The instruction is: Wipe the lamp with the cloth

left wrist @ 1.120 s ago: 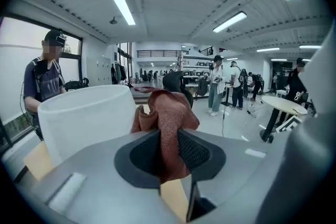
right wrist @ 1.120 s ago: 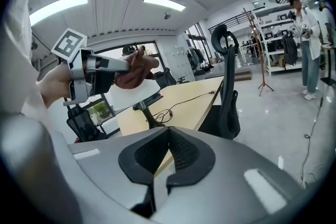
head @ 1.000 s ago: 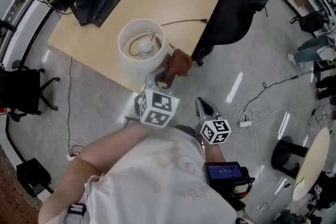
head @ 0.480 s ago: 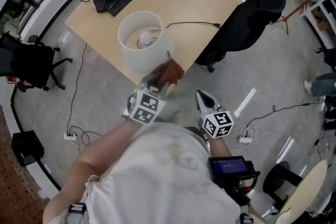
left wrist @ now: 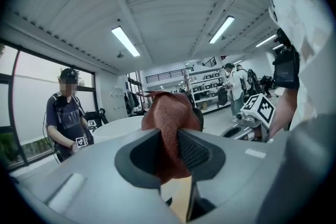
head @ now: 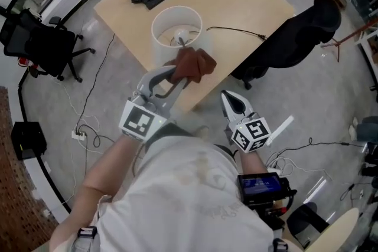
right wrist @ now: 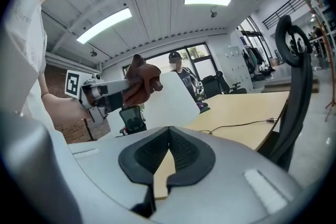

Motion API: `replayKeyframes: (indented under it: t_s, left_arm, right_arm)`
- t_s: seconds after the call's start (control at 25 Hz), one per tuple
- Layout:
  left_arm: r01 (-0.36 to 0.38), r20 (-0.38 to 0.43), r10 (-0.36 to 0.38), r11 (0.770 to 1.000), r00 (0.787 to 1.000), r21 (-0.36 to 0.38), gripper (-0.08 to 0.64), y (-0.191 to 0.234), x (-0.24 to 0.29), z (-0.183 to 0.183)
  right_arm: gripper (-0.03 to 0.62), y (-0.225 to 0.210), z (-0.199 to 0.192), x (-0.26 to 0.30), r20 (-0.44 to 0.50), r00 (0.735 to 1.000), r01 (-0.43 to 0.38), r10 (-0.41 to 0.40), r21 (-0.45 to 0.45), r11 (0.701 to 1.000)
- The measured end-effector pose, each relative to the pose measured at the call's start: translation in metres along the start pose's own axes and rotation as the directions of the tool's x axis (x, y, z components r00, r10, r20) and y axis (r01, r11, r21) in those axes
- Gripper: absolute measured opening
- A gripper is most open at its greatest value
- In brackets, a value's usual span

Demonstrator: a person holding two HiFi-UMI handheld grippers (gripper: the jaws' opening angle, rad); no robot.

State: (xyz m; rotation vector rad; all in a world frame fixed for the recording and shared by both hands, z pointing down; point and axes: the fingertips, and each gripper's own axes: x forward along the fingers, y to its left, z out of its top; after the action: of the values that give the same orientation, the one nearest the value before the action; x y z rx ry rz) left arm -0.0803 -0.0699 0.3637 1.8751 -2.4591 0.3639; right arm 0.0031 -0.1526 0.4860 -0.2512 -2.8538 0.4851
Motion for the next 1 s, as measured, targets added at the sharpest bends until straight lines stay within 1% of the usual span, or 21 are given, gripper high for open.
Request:
replayKeyframes:
  t_s: [0.08,0.16,0.24,0.32,0.4,0.44,0.56,0.68,0.84,0.92,1.0]
  left_arm:
    - [-0.031,-0.001,0.031,0.999,1.0,0.029,0.095,0.02,-0.006,0.004]
    - [-0.037,-0.007,0.037,0.998,0.999,0.057,0.095,0.031,-0.008,0.0]
    - [-0.033,-0.026,0.034,0.998,0.999,0.05,0.095,0.036,-0.01,-0.008]
    - [-0.051,-0.037,0.052,0.998,0.998,0.048,0.095,0.046,-0.012,-0.016]
    - [-0.08,-0.037,0.082,0.996,0.996,0.045,0.094,0.049,-0.008,-0.026]
    - [-0.088,-0.038,0.09,0.995,0.995,0.044,0.094,0.048,-0.005,-0.033]
    - [-0.073,-0.068,0.075,0.997,0.995,0.026,0.092,0.039,0.001,-0.059]
    - [-0.051,-0.13,0.052,0.999,0.99,0.009,0.092,0.03,0.0,-0.086]
    - [-0.028,-0.216,0.02,0.999,0.976,-0.035,0.094,0.018,-0.005,-0.124]
    - [-0.032,-0.238,0.022,0.999,0.971,-0.035,0.092,0.014,-0.009,-0.131]
    - [-0.045,-0.223,0.037,0.999,0.974,-0.03,0.092,0.012,-0.013,-0.124]
  right_arm:
    - [0.014,0.013,0.01,0.007,0.017,1.0,-0.023,0.023,-0.015,1.0]
    - [0.014,0.025,0.015,0.007,0.018,1.0,-0.017,0.017,-0.027,1.0]
    - [0.014,0.037,0.015,0.01,0.011,1.0,-0.01,0.011,-0.031,0.999]
    - [0.014,0.045,0.02,0.023,0.011,0.999,-0.041,0.041,-0.035,0.999]
    - [0.014,0.043,0.026,0.03,0.012,0.997,-0.072,0.072,-0.042,0.997]
    - [0.014,0.04,0.027,0.03,0.009,0.997,-0.078,0.079,-0.044,0.996]
    - [0.014,0.03,0.021,0.027,-0.003,0.998,-0.066,0.065,-0.041,0.997]
    - [0.014,0.026,0.012,0.025,-0.022,0.999,-0.049,0.049,-0.029,0.998]
    - [0.014,0.028,0.003,0.023,-0.039,0.998,-0.054,0.053,-0.017,0.998]
    - [0.014,0.029,0.003,0.024,-0.042,0.997,-0.058,0.057,-0.015,0.998]
    - [0.014,0.028,0.004,0.024,-0.043,0.997,-0.063,0.062,-0.015,0.998]
